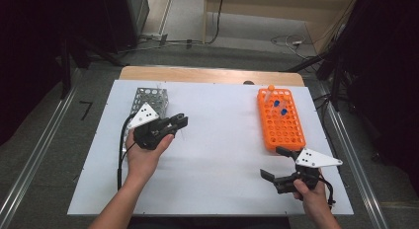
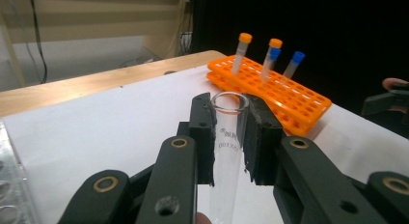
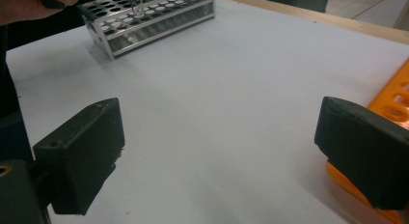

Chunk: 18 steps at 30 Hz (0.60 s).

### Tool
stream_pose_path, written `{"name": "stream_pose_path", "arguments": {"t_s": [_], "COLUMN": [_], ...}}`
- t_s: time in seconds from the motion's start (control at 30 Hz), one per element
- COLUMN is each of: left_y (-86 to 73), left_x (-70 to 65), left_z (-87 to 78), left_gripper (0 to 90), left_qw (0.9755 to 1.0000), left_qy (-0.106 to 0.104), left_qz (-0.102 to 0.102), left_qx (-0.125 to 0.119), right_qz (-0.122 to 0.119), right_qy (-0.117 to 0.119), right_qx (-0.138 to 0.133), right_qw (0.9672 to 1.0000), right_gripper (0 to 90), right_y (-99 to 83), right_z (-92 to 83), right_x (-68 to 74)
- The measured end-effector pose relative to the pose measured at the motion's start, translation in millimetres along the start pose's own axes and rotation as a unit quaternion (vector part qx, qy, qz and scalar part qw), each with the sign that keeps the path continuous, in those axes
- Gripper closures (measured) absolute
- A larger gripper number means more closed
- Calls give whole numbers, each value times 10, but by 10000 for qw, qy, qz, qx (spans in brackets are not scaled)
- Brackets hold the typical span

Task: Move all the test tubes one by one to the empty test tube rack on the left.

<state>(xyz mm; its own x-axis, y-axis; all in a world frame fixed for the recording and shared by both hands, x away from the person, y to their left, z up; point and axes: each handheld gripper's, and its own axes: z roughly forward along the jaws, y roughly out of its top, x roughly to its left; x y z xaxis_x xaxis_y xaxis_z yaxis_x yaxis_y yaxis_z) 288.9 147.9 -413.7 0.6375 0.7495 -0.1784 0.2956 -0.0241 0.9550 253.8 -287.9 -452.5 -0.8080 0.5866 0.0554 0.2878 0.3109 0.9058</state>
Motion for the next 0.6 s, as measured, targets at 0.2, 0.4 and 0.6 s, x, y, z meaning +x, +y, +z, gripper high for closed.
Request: {"name": "stream_pose_path", "arguments": {"t_s": [0.2,0.4,0.6], "left_y": [55,135,210], "left_x": [171,343,534], "left_z": [10,12,26], "left_gripper": [765,765,765], "left_qw": [9997,9989,9971], "left_qy": [203,436,723], "left_qz": [-93,-118,-145], "left_qx": [-59,-129,-171], "right_qz": [133,113,134], "right_qy": [-149,-183,-206], "right_qx": [-60,32,61], "right_qw": [9998,9998,9997], "right_gripper": [24,24,24], "right_y": [-48,-69,-86], "right_z": [-59,-38,-22], "right_x": [-134,-152,-181]}}
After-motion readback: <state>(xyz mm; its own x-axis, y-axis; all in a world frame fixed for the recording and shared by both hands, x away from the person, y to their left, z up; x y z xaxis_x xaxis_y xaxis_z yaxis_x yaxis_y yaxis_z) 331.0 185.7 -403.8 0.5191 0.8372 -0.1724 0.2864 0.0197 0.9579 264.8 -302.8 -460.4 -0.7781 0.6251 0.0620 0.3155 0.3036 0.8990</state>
